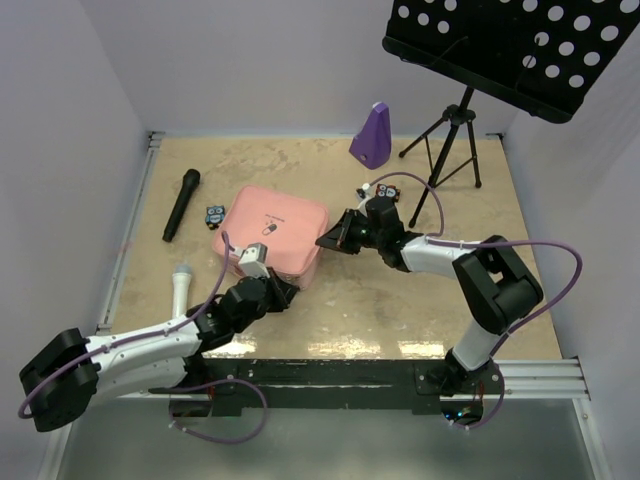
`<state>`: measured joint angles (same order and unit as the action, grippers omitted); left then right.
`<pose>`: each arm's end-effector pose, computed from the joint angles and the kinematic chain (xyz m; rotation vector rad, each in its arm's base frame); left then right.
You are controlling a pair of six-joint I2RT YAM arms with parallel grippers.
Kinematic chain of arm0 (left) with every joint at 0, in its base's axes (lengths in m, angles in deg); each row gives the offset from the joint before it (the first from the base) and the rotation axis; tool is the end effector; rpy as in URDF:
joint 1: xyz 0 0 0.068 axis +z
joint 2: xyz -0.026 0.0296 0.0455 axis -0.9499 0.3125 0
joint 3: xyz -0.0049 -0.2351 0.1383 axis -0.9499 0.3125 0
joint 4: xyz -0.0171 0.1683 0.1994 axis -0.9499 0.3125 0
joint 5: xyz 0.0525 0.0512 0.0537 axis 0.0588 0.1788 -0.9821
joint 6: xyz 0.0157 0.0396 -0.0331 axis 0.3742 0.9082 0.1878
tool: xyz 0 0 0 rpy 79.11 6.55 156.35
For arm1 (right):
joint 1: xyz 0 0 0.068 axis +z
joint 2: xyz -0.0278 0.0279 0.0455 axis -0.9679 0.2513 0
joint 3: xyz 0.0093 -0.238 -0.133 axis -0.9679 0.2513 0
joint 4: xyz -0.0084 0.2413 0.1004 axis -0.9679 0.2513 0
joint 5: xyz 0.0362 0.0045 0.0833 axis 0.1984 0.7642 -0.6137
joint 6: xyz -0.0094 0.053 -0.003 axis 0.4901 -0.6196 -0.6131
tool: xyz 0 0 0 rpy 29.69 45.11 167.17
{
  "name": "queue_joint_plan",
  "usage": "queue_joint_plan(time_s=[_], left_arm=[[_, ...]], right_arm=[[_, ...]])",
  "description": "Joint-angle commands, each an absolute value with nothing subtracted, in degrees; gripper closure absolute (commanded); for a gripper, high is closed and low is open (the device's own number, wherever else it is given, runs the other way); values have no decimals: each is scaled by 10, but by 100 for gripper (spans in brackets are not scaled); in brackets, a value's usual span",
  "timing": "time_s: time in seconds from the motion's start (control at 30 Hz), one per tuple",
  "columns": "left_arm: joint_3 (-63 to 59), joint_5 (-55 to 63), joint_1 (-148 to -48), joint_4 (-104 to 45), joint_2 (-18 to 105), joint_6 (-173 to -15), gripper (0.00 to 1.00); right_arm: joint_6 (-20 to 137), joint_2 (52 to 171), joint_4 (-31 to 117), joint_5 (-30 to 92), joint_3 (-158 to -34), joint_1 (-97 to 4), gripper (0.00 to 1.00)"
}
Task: Organize the medicine kit
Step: Zip the medicine box at the center of the board, then reset both arms
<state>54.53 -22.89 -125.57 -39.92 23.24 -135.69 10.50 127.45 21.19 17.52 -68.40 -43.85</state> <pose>0.1225 -0.1477 0.1716 -0.2021 2.1108 -0.8312 0.2936 0.1959 0.1781 0.2040 2.2894 1.2540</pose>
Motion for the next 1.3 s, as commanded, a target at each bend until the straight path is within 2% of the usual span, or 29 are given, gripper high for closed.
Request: queue_joint_plan(time_s=[0.0, 0.4, 0.53, 0.57, 0.6, 0.63, 0.67, 0.73, 0.9, 1.07, 1.2, 1.27], left_arm=[[576, -284, -1255, -209, 190, -1422, 100], [578, -318, -1251, -152, 139, -1451, 100], [576, -315, -1251, -154, 135, -1441, 99], [574, -313, -1251, -156, 134, -1435, 83], [570, -311, -1251, -156, 132, -1431, 70], [567, -311, -1251, -154, 131, -1426, 58], [562, -311, -1251, -149, 129, -1423, 50], [555, -317, -1251, -135, 118, -1420, 42], [540, -329, -1251, -111, 78, -1406, 33], [513, -348, -1251, -90, 44, -1382, 31], [481, -380, -1251, -99, 21, -1327, 30], [459, -406, -1251, -112, 16, -1295, 28]], right_arm=[[141, 1279, 174, 262, -716, -473, 100], [151, 1268, 167, 260, -702, -478, 100], [179, 1281, 158, 206, -713, -476, 100], [186, 1280, 159, 196, -712, -474, 97], [191, 1275, 159, 192, -709, -472, 83], [198, 1269, 162, 189, -706, -471, 74], [206, 1263, 168, 185, -704, -471, 65], [220, 1249, 187, 182, -699, -471, 53], [243, 1210, 220, 182, -689, -470, 42], [283, 1142, 277, 232, -687, -451, 37], [321, 1058, 300, 304, -669, -438, 36], [343, 1016, 316, 388, -657, -423, 36]])
